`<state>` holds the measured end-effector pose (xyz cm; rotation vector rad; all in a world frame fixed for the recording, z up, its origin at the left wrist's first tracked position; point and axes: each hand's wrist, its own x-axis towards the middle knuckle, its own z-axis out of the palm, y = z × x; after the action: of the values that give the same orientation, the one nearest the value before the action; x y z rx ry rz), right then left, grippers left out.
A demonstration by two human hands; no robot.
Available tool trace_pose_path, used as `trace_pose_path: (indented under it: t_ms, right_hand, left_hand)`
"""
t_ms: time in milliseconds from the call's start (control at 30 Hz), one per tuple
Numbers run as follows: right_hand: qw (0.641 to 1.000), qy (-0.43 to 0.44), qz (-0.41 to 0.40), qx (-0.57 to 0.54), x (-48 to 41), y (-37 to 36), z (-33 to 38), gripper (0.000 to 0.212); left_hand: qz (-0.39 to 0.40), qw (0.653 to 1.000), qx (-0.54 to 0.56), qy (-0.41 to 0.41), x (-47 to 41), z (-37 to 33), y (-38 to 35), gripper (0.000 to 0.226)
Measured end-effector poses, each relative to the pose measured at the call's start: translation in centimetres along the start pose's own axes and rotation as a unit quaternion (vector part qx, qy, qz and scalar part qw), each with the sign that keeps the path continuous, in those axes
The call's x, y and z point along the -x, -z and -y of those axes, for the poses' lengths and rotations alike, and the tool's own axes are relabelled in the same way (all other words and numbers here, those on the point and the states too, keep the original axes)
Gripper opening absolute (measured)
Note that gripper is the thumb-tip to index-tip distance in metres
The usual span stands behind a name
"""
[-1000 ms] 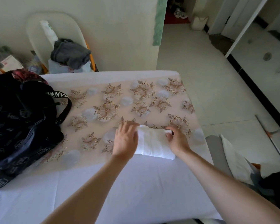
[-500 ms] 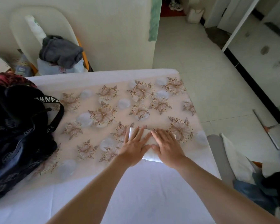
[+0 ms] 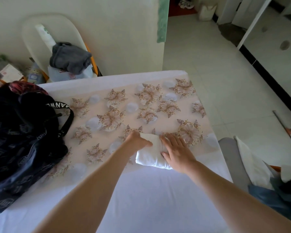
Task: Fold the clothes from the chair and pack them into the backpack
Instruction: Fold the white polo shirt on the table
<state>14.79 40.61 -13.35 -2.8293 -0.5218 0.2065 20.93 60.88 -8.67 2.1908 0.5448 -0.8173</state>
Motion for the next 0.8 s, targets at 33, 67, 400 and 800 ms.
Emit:
trace_pose_path:
  t_ms: [33,67,400,800]
  right_hand:
    - [1.0,0.008,0.003,-0.011,0.0,0.6,0.1,0.066]
    - [0.999,0.012,0.016,-0.028,0.0,1.5,0.4,0.072]
    - [0.982,0.082,0.168,-0.018,-5.2,8.4,9.6,0.056]
    - [0.965,0.225,0.076,0.108,-8.8,4.1,26.9,0.044]
  left_hand:
    - [-0.002,1.0,-0.001,-0.024,0.6,0.2,0.2,0.061]
    - [0.001,0.999,0.005,-0.048,1.4,0.5,0.5,0.05]
    - [-0.087,0.962,-0.07,-0.247,8.9,6.4,7.4,0.034]
    - [-0.187,0.911,-0.228,-0.288,10.3,20.2,16.7,0.053]
